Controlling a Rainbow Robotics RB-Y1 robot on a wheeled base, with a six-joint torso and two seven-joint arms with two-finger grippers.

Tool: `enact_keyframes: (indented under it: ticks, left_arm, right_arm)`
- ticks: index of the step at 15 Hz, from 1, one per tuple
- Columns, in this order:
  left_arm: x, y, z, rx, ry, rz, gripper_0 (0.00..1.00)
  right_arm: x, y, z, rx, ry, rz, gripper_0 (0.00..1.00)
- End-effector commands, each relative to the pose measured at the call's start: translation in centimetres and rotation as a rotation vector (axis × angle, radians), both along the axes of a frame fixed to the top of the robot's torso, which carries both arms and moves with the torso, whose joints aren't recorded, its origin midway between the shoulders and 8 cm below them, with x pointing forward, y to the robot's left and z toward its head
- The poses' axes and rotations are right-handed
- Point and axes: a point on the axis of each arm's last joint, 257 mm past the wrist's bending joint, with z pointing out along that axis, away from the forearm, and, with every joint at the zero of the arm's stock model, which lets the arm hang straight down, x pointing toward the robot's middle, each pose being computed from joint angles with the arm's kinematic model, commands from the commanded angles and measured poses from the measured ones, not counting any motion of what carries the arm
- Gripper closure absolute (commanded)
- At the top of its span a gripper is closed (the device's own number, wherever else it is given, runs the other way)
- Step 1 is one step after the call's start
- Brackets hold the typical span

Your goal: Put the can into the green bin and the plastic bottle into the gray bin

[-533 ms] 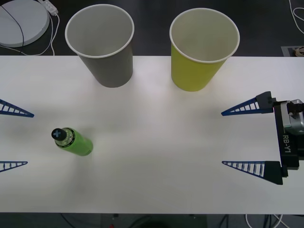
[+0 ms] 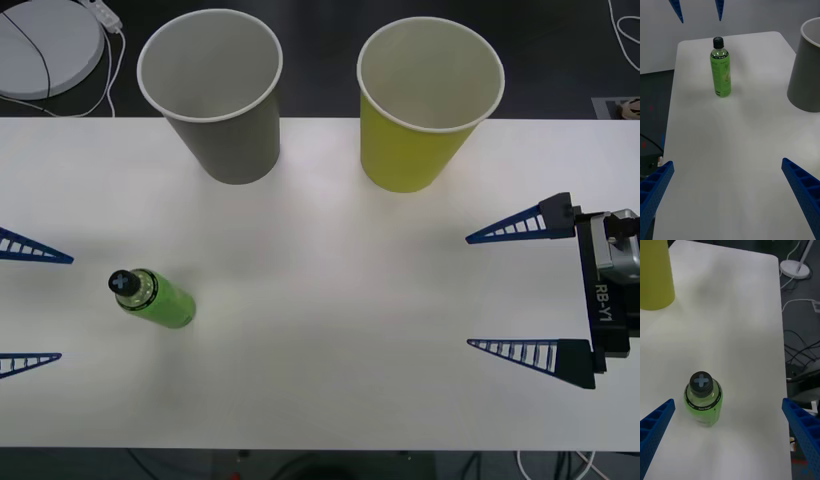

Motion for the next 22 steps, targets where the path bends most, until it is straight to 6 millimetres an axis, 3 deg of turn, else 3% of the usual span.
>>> enact_keyframes:
  ticks: [1,6,13,22]
  left_arm:
    - [0.4,0.7,-0.3,-0.037,0.023,0.035,0.00]
    - [2.2,3.0,-2.2,-0.032,-0.053,0.090,0.00]
    - [2.0,4.6,-6.4,-0.055,-0.108,0.115,0.00]
    - [2.5,6.3,-9.0,-0.153,-0.108,0.239,0.00]
  right_arm:
    - [0.0,0.0,0.0,0.000,0.000,0.000,0.00]
    - [0.0,0.0,0.0,0.000,0.000,0.000,0.00]
    - [0.0,0.0,0.0,0.000,0.000,0.000,0.00]
    - [0.0,0.0,0.0,0.000,0.000,0.000,0.00]
